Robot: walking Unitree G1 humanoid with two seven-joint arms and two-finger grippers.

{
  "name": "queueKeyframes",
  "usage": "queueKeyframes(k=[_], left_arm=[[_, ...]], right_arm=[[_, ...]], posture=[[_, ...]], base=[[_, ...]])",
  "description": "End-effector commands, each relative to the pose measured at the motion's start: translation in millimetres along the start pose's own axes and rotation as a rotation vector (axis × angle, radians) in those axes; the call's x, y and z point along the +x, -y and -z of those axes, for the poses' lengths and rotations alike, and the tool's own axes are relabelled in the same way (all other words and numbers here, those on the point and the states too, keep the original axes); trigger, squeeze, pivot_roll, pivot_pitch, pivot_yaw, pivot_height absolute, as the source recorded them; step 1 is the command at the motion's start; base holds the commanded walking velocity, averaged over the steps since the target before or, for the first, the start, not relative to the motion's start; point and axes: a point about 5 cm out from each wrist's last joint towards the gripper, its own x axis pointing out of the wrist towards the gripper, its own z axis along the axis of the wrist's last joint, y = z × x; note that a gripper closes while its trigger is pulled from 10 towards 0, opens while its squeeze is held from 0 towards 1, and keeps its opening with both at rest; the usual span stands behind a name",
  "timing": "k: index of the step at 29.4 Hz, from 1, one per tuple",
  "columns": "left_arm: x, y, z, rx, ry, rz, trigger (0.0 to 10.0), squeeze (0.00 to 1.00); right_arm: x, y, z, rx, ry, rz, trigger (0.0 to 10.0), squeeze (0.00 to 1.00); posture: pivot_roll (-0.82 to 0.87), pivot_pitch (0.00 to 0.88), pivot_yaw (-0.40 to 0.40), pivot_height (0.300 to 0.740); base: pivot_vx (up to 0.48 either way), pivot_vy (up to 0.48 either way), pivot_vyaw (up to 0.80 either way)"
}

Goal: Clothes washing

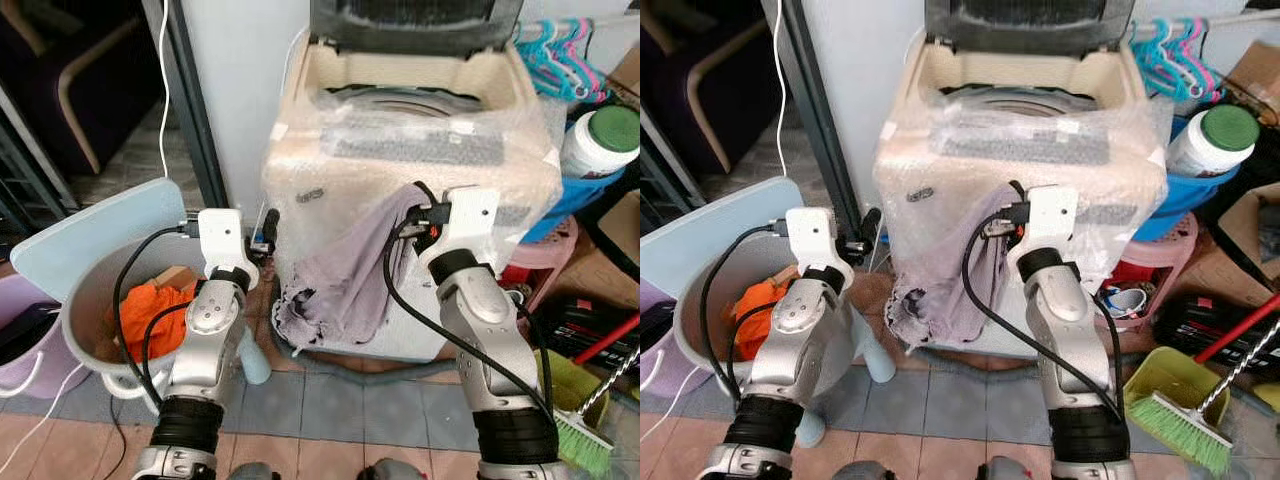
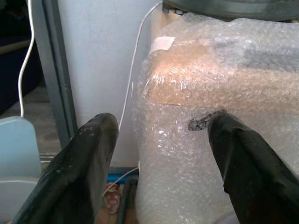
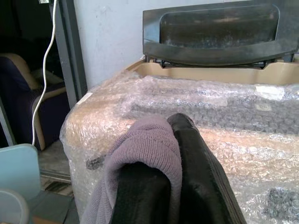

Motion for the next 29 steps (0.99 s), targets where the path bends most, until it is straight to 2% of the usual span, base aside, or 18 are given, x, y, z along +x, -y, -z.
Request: queueKeyframes(k=[1, 12, 17, 20, 22, 24, 27, 29], left_arm=[[0.6, 1.9, -5, -0.009, 0.026, 0.034, 10.0, 0.0], [-1.1, 3.3, -8, -0.021, 0.044, 0.07, 10.0, 0.0], [0.1, 5.3, -12, -0.045, 0.072, 0.075, 10.0, 0.0], [0.5, 5.5, -13, -0.042, 0.07, 0.075, 10.0, 0.0], [0.0, 5.5, -12, -0.04, 0.066, 0.075, 10.0, 0.0], [-0.8, 4.8, -11, -0.033, 0.06, 0.072, 10.0, 0.0], [-2.7, 2.3, -8, -0.027, 0.051, 0.067, 10.0, 0.0], [-3.4, 1.4, -8, -0.025, 0.049, 0.069, 10.0, 0.0]], right_arm=[[2.0, 1.4, -11, -0.021, 0.05, 0.003, 10.0, 0.0], [2.8, 3.3, -12, -0.03, 0.06, 0.023, 10.0, 0.0], [6.0, -5.9, -20, -0.131, 0.105, -0.074, 10.0, 0.0], [7.7, -7.9, -24, -0.158, 0.123, -0.116, 10.0, 0.0], [11.5, -2.3, -28, -0.101, 0.132, -0.063, 10.0, 0.0], [12.7, 1.5, -27, -0.109, 0.122, -0.022, 10.0, 0.0], [11.4, 7.7, -19, -0.056, 0.076, 0.047, 10.0, 0.0], [9.7, 9.2, -16, -0.071, 0.062, 0.053, 10.0, 0.0]], posture=[[-0.1, 0.022, 0.04, 0.74], [-0.09, 0.018, 0.039, 0.74], [-0.09, 0.017, 0.039, 0.74], [-0.09, 0.021, 0.04, 0.74], [-0.09, 0.024, 0.042, 0.74], [-0.09, 0.026, 0.044, 0.74], [-0.09, 0.028, 0.046, 0.74], [-0.09, 0.029, 0.048, 0.74]], base=[[0.0, 0.0, -0.8], [0.0, 0.0, -0.69], [0.0, 0.0, 0.0], [0.0, 0.0, 0.0], [0.0, 0.0, 0.0], [0.0, 0.0, 0.0], [0.0, 0.0, 0.0], [0.0, 0.0, 0.0]])
